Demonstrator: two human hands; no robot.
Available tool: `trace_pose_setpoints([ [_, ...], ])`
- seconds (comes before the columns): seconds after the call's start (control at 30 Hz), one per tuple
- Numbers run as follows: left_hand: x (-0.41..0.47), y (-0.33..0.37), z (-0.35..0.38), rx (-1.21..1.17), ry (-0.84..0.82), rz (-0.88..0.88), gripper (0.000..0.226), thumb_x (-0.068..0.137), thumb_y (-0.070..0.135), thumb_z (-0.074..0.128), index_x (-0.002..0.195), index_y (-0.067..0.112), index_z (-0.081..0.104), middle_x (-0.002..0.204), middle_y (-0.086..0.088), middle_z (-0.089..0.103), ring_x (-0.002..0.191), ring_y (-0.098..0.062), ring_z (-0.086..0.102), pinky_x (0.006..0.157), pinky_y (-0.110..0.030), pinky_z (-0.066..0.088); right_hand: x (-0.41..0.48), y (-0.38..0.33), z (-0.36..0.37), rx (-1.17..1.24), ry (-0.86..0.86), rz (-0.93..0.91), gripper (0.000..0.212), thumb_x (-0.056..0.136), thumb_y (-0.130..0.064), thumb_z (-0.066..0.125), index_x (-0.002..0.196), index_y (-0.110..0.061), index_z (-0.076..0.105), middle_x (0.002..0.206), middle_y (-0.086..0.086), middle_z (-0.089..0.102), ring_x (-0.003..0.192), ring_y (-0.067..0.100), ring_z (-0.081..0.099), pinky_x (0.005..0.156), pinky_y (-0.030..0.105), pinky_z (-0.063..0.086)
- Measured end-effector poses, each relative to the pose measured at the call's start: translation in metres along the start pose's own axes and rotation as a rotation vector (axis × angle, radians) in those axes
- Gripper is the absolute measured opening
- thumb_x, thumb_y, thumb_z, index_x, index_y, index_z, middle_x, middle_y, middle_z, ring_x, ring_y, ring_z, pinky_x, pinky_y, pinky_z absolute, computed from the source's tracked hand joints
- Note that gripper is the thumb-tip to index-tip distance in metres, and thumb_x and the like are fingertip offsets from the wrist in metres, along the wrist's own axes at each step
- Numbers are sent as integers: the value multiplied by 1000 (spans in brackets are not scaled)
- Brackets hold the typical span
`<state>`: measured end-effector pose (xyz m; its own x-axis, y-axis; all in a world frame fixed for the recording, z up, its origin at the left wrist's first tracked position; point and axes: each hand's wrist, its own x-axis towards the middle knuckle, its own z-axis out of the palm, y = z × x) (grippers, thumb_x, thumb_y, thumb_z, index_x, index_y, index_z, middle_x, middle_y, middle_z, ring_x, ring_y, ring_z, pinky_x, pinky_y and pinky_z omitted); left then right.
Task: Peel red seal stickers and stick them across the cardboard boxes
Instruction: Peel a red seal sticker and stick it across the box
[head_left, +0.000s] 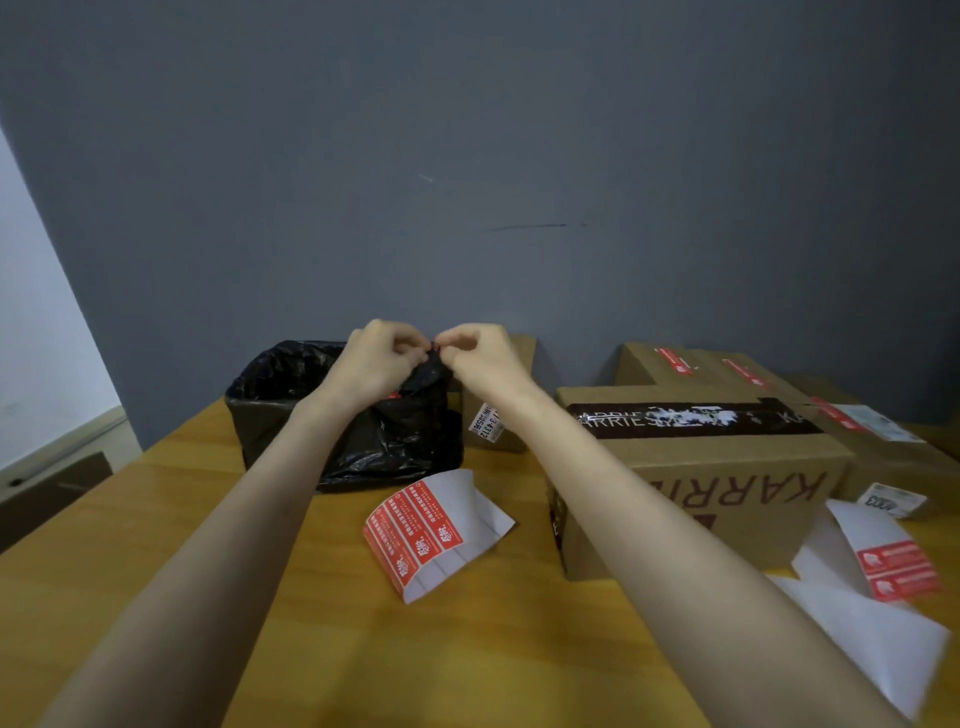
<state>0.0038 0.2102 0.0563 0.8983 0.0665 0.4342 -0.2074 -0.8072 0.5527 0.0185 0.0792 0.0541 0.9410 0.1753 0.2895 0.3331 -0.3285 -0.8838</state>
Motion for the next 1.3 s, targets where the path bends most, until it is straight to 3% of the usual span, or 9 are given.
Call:
trace_pose_setpoints([
  [0.2,-18,56,12,-63,-272,186,41,88,34,61,124,13,59,125,-2,61,116,-14,55,98,-25,42,-10,-15,-73,109,114,-32,22,89,1,50,104,-6,65,92,2,60,87,14,55,86,29,48],
  [0.3,-33,90,21,13,-554,232,73,83,48,61,144,18,34,149,3,35,136,-14,33,107,-23,27,-21,-11,-119,-11,123,-8,21,91,-4,52,107,-4,65,79,-5,57,78,7,53,77,15,43],
  [0.4,-45,114,37,75,-667,321,84,79,49,66,147,24,25,153,9,24,142,-10,18,104,-19,19,-39,0,-161,-222,106,65,21,93,-15,55,109,-6,66,93,1,61,82,7,54,58,6,37],
  [0.53,-54,129,60,232,-712,397,89,73,54,70,146,38,22,157,14,5,144,-8,-4,117,-42,0,-64,22,-203,-470,189,228,20,93,-22,53,107,-18,67,122,1,61,114,18,53,90,26,38],
  [0.67,-57,138,73,334,-644,430,81,79,38,70,145,37,23,157,12,5,145,-11,3,115,-49,-6,-88,37,-223,-545,120,324,26,95,-20,50,117,-17,62,130,4,55,112,18,50,85,24,33],
  [0.87,-60,138,81,362,-470,419,78,79,-1,56,143,34,29,153,11,26,141,-14,23,115,-43,5,-103,57,-237,-441,55,256,39,93,-16,55,131,-20,51,133,3,50,106,13,44,86,23,36],
  [1.1,-73,157,102,295,-325,275,69,80,-5,51,140,22,32,155,-2,19,144,-18,10,116,-48,1,-112,97,-267,-124,255,360,27,92,-21,57,118,-21,58,130,4,53,119,24,49,101,37,42],
  [1.2,-83,171,113,-87,-147,346,53,78,-10,47,124,16,47,138,1,39,133,-13,30,113,-25,19,-120,117,-279,-150,320,422,26,90,-13,59,116,-13,61,118,4,56,115,23,51,95,32,44],
  [1.3,-96,191,127,-371,-39,436,36,76,-10,44,99,13,61,114,2,53,106,0,48,90,-4,32,-128,134,-286,-184,358,432,25,89,-3,58,114,-5,61,106,5,54,98,18,50,79,23,43],
])
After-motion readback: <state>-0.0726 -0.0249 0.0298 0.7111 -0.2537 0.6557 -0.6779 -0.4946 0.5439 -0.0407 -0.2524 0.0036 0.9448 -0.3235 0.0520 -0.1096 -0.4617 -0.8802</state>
